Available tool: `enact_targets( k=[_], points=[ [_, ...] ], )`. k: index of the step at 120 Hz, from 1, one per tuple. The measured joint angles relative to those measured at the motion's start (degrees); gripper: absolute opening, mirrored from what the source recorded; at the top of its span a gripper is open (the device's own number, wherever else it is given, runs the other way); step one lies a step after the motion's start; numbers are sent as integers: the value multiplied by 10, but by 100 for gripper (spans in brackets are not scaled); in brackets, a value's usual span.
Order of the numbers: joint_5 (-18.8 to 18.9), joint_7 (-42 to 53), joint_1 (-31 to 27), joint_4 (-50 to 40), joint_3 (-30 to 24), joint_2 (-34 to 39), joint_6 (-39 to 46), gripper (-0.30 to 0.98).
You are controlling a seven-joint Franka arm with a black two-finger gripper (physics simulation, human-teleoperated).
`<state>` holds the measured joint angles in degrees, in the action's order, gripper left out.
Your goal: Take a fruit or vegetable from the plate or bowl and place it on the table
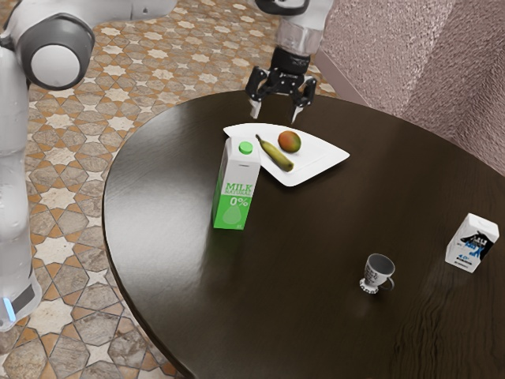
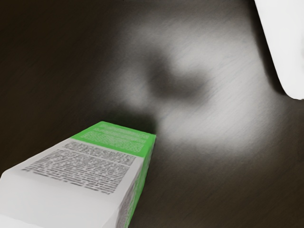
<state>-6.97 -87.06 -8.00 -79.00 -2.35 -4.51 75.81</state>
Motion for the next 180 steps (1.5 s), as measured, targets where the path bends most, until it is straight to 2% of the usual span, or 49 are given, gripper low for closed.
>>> enact_targets(
  k=[16,24,36,46,53,62,71,81,102,130,180],
  points=[
    [-12,-88,-9,1,5,-2,48,69],
    [-16,-125,-3,2,3,21,62,69],
    [-17,-166,38,2,32,34,66,69],
    [-17,-174,61,9,58,15,72,69],
    [-17,-170,35,16,65,-1,77,69],
    [-18,-160,-36,24,75,-20,83,69],
    [-22,-138,-96,30,78,-44,89,69],
    [-28,-107,-121,52,79,-73,94,69],
    [-33,-32,-133,111,74,-143,112,69],
    [-42,80,-138,134,43,-224,193,69],
    [-57,262,-162,138,37,-249,251,69]
  ],
)
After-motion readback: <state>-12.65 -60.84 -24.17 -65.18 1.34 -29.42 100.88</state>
